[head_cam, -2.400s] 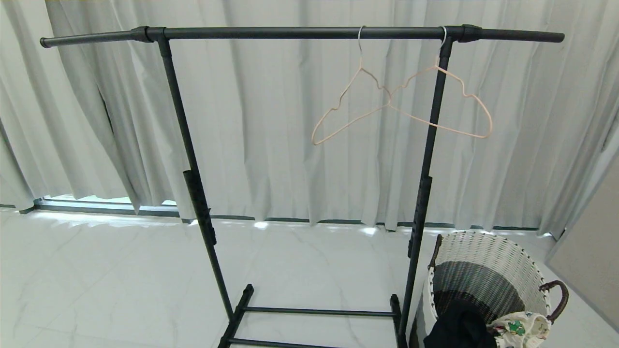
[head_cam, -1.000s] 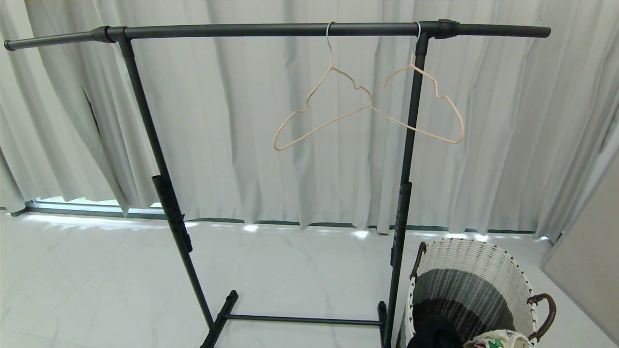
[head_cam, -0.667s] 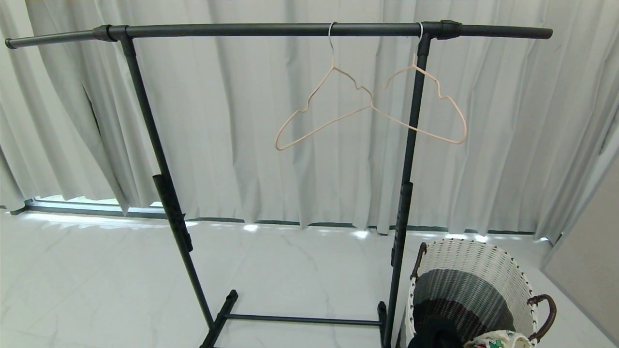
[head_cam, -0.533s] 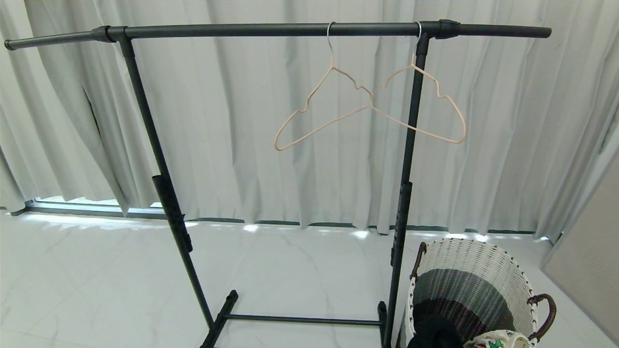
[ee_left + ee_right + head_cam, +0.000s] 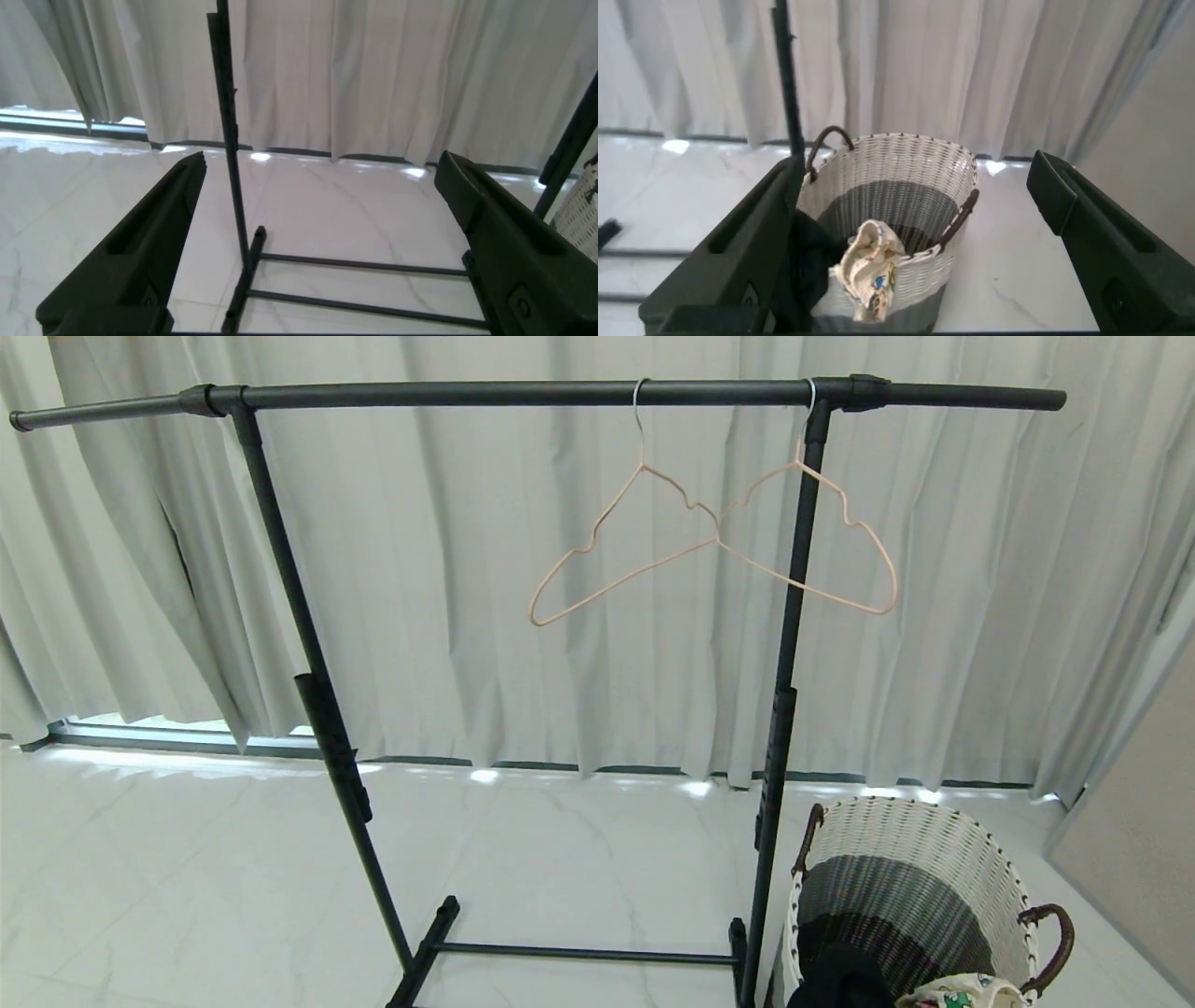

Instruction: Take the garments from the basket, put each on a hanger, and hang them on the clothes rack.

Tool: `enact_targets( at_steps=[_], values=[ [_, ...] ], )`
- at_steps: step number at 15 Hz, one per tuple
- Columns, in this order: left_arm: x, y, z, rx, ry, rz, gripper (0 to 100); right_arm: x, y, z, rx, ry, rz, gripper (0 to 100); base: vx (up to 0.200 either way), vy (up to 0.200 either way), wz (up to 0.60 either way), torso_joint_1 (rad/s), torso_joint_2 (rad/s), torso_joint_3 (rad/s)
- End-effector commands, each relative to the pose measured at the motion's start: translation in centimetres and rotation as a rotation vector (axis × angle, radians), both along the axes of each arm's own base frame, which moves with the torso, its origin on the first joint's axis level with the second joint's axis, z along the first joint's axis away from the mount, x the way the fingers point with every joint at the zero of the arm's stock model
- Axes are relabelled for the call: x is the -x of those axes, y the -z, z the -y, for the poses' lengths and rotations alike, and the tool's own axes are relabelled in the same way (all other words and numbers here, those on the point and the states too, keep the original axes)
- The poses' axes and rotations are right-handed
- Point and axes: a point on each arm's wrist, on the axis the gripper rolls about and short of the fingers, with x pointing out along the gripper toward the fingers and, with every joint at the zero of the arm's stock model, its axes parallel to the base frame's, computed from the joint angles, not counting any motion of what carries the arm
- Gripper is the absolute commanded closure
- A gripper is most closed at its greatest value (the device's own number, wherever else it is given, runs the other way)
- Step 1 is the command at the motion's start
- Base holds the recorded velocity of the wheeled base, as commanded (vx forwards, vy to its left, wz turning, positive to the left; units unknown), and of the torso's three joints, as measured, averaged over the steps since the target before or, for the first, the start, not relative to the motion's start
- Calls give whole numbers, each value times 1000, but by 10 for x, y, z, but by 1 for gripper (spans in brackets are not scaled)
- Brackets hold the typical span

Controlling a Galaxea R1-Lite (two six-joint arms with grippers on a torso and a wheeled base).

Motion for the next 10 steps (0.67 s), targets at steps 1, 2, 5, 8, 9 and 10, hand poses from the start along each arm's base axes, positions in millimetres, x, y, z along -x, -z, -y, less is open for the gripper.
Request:
enact_targets(
  at_steps=[1, 2, 5, 8, 9, 10],
  values=[
    [0, 0, 0, 0, 0, 1, 0, -13, -32, 2, 56, -115, -121, 0, 0, 0, 0, 0, 0, 0],
    [0, 0, 0, 0, 0, 1, 0, -30, -47, 1, 71, -170, -206, 0, 0, 0, 0, 0, 0, 0],
    [0, 0, 0, 0, 0, -1, 0, -92, -54, -10, 202, -208, -519, 0, 0, 0, 0, 0, 0, 0],
    [0, 0, 0, 0, 0, 2, 0, -127, -23, -17, 399, -296, -790, 0, 0, 0, 0, 0, 0, 0],
    [0, 0, 0, 0, 0, 1, 0, -139, -15, -19, 422, -314, -850, 0, 0, 0, 0, 0, 0, 0],
    [0, 0, 0, 0, 0, 2, 0, -150, -9, -20, 424, -317, -889, 0, 0, 0, 0, 0, 0, 0]
  ],
)
